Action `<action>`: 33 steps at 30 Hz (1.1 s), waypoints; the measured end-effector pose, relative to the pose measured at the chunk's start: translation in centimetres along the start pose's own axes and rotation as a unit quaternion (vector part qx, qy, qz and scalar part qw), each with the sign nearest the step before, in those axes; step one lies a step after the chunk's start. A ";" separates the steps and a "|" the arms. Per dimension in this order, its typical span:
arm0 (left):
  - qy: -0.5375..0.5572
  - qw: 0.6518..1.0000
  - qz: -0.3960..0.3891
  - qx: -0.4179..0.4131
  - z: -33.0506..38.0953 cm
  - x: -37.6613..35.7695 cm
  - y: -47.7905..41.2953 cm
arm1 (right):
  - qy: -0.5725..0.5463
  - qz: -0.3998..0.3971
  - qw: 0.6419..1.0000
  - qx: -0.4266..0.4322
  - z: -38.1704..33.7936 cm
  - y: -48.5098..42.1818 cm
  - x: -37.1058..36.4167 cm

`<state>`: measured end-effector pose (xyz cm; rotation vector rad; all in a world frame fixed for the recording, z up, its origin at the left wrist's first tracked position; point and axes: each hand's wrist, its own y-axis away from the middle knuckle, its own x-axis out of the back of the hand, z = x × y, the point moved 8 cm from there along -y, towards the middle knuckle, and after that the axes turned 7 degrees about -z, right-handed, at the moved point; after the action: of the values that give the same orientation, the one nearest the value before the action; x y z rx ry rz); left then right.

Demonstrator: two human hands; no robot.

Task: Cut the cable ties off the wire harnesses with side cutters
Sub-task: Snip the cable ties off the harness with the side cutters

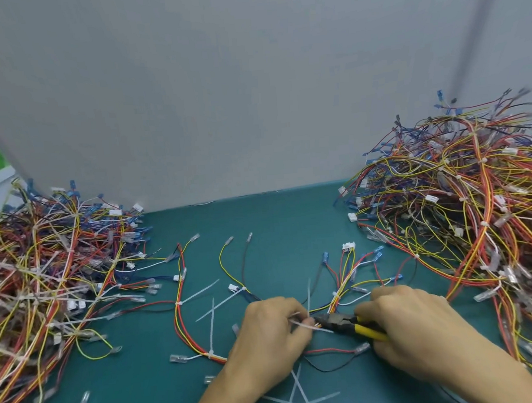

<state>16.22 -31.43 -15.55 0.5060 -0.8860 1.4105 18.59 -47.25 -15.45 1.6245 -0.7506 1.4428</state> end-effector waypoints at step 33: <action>0.154 0.979 -0.090 0.095 -2.9 -0.8 -0.5 | -0.019 -0.005 0.999 0.043 -0.6 0.7 0.4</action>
<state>17.46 -29.77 -17.77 0.4820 -0.4480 1.3661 17.83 -47.05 -14.92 1.7239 -0.7095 1.4586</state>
